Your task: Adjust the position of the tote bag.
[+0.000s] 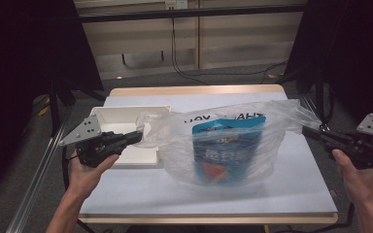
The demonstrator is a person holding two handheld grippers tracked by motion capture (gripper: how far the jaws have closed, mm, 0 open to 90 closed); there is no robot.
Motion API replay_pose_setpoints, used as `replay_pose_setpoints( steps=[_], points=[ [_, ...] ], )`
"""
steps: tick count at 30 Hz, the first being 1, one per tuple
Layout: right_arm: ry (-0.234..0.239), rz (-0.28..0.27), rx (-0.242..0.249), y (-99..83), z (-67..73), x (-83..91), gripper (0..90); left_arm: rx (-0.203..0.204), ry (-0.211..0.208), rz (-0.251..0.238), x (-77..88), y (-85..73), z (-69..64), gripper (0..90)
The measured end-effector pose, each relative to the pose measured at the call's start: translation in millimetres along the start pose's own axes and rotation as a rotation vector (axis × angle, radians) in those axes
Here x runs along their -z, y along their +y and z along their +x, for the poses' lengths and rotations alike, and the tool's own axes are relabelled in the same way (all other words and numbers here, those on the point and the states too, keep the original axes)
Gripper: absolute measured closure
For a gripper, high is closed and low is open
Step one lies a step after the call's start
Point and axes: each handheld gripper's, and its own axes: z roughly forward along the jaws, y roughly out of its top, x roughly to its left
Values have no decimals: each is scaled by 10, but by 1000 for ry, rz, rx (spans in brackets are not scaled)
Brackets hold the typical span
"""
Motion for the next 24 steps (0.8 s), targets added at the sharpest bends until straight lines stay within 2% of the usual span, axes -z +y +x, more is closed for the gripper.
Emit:
replay_pose_setpoints(
  steps=[3, 8, 9, 12, 18, 24],
  points=[
    [2, 5, -2, -34, -13, -9, 900, 2, -7, 9, -8, -34, -21, 900],
    [2, 9, -25, -193, -20, -28, 900, 1, -25, 46, -58, -128, -54, 900],
    [-3, 13, -41, -223, -13, -36, 900, 2, -28, 53, -65, -146, -53, 899],
    [6, 45, -35, -318, -15, -58, 900, 7, -35, 69, -79, -246, -88, 899],
    [9, 76, -43, -433, -1, -93, 900, 12, -50, 111, -108, -395, -135, 900],
    [6, 87, -56, -514, 3, -97, 900, 11, -63, 134, -133, -455, -181, 900]
  ],
)
